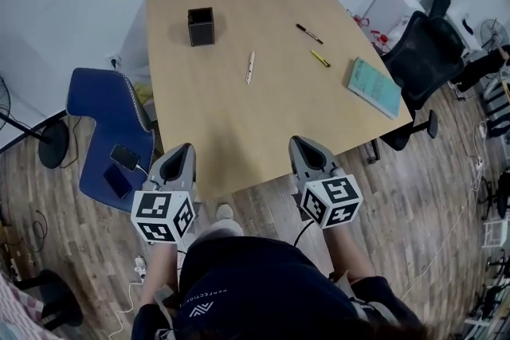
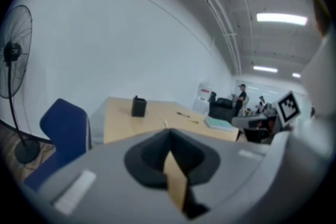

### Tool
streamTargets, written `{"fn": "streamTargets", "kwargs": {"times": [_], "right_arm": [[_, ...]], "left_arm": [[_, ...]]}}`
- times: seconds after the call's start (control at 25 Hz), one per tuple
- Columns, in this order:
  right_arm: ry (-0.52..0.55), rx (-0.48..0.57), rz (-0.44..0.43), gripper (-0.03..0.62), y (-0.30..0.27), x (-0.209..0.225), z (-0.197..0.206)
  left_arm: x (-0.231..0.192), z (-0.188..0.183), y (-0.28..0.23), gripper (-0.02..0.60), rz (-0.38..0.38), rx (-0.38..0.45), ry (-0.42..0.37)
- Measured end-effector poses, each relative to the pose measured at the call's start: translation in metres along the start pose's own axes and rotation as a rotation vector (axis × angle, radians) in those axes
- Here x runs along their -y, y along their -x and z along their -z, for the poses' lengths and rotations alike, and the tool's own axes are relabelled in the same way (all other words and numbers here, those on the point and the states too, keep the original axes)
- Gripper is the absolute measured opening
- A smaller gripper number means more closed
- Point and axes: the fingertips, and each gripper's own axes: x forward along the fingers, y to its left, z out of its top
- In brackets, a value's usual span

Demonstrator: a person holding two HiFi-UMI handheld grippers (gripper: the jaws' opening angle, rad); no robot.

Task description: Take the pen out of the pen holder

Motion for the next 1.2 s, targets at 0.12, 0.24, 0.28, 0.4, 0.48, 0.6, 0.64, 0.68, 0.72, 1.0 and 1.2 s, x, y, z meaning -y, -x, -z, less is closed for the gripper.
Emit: {"fn": "streamTargets", "kwargs": {"times": [0.12,0.24,0.28,0.4,0.48,0.6,0.64,0.68,0.72,1.0,1.2], "right_arm": [[0.042,-0.013,-0.03,0.002,-0.029,-0.007,-0.017],[0.086,-0.02,-0.062,0.002,-0.056,-0.015,-0.035],[0.098,-0.022,-0.072,0.002,-0.063,-0.018,-0.04],[0.112,-0.019,-0.111,0.002,-0.082,-0.026,-0.059],[0.122,-0.023,-0.149,0.002,-0.094,-0.031,-0.071],[0.15,-0.02,-0.206,0.002,-0.112,-0.039,-0.088],[0.163,-0.016,-0.226,0.002,-0.119,-0.042,-0.094],[0.178,-0.013,-0.247,0.002,-0.125,-0.045,-0.1],[0.196,-0.009,-0.267,0.002,-0.131,-0.048,-0.107],[0.329,-0.003,-0.379,0.002,-0.172,-0.055,-0.155],[0.367,0.009,-0.435,0.003,-0.199,-0.052,-0.178]], "left_arm": [[-0.024,-0.01,-0.009,0.006,-0.029,-0.007,-0.027],[-0.042,-0.018,-0.016,0.006,-0.031,-0.017,-0.03],[-0.048,-0.019,-0.017,0.006,-0.031,-0.024,-0.03],[-0.062,-0.024,-0.02,0.006,-0.037,-0.034,-0.03],[-0.065,-0.027,-0.022,0.006,-0.035,-0.037,-0.026],[-0.069,-0.036,-0.026,0.006,-0.033,-0.03,-0.031],[-0.071,-0.04,-0.028,0.006,-0.039,-0.019,-0.032],[-0.073,-0.046,-0.029,0.006,-0.048,-0.004,-0.032],[-0.076,-0.052,-0.031,0.006,-0.059,0.014,-0.03],[-0.09,-0.088,-0.055,0.006,-0.106,0.066,-0.033],[-0.097,-0.116,-0.078,0.006,-0.119,0.092,-0.06]]}}
